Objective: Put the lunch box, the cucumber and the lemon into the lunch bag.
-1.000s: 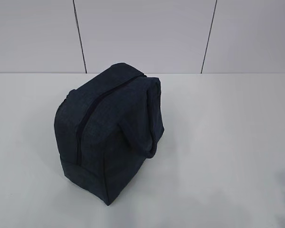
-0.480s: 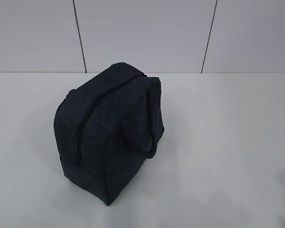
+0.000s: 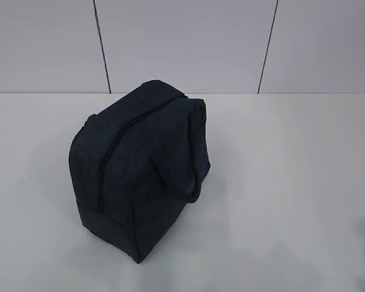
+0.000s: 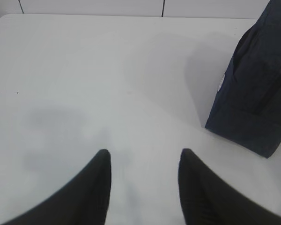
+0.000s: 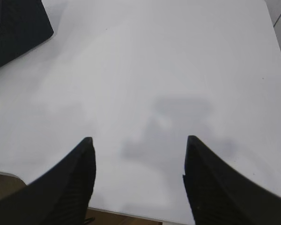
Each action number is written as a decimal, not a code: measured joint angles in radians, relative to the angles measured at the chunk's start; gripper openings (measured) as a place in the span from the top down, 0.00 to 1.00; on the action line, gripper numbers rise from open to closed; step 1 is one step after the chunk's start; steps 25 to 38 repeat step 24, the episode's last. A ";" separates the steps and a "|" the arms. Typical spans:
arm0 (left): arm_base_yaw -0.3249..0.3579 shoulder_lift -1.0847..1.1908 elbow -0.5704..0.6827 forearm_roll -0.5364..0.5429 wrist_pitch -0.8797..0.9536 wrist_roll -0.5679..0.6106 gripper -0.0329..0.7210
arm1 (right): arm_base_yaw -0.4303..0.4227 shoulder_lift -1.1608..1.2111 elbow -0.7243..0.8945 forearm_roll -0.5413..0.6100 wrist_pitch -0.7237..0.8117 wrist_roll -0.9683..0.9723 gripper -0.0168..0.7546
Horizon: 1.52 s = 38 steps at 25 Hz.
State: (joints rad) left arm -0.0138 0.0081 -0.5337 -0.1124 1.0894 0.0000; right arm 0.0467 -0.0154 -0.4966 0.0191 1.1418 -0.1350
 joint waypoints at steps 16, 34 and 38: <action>0.000 0.000 0.000 0.000 0.000 0.000 0.54 | 0.000 0.000 0.000 0.000 0.000 0.000 0.36; 0.000 0.000 0.000 0.000 0.000 0.000 0.56 | 0.000 0.000 0.000 0.000 0.000 0.000 0.36; 0.000 0.000 0.000 0.000 0.000 0.000 0.56 | 0.000 0.000 0.000 0.000 0.000 0.000 0.36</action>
